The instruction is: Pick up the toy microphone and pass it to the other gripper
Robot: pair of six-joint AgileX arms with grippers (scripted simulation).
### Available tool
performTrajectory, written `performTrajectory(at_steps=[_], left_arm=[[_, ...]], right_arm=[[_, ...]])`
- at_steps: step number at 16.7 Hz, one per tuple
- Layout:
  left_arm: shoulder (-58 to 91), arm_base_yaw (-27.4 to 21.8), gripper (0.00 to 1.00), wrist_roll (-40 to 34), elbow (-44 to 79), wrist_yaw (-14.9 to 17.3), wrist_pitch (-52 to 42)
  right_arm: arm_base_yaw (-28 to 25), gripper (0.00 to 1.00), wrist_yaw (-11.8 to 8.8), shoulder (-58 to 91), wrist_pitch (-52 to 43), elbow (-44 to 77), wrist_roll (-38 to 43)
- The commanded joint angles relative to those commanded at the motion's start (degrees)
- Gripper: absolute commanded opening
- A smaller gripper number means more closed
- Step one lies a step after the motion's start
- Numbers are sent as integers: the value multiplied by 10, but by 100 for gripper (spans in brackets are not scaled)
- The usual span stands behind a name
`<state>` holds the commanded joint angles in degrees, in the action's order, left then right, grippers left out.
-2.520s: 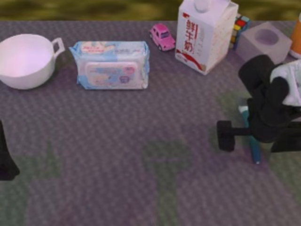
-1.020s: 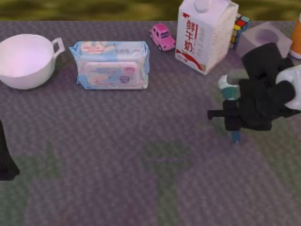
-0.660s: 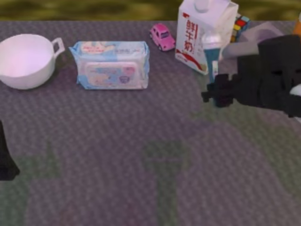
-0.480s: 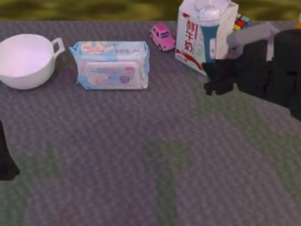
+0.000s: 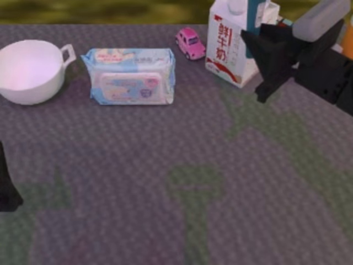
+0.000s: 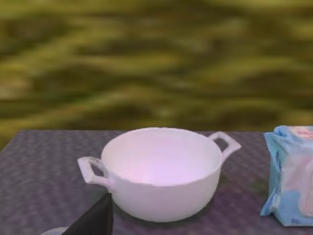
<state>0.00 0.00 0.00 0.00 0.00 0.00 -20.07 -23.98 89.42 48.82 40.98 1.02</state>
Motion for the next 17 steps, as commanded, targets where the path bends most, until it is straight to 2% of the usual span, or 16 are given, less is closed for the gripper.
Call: performTrajectory(at_steps=[4, 6, 8, 12, 14, 15, 17], left_arm=[[0, 0, 100, 0, 0, 0, 0], [0, 0, 100, 0, 0, 0, 0], [0, 0, 100, 0, 0, 0, 0], [0, 0, 100, 0, 0, 0, 0], [0, 0, 100, 0, 0, 0, 0], [0, 0, 100, 0, 0, 0, 0], [0, 0, 100, 0, 0, 0, 0]], right_arm=[[-2, 0, 1, 2, -1, 3, 1], [-12, 0, 9, 4, 5, 3, 2], [-40, 0, 36, 10, 24, 3, 3], [-118, 0, 114, 24, 74, 2, 8], [-150, 0, 144, 28, 94, 2, 10], [-157, 0, 152, 28, 99, 2, 10], [-159, 0, 154, 28, 101, 2, 11]])
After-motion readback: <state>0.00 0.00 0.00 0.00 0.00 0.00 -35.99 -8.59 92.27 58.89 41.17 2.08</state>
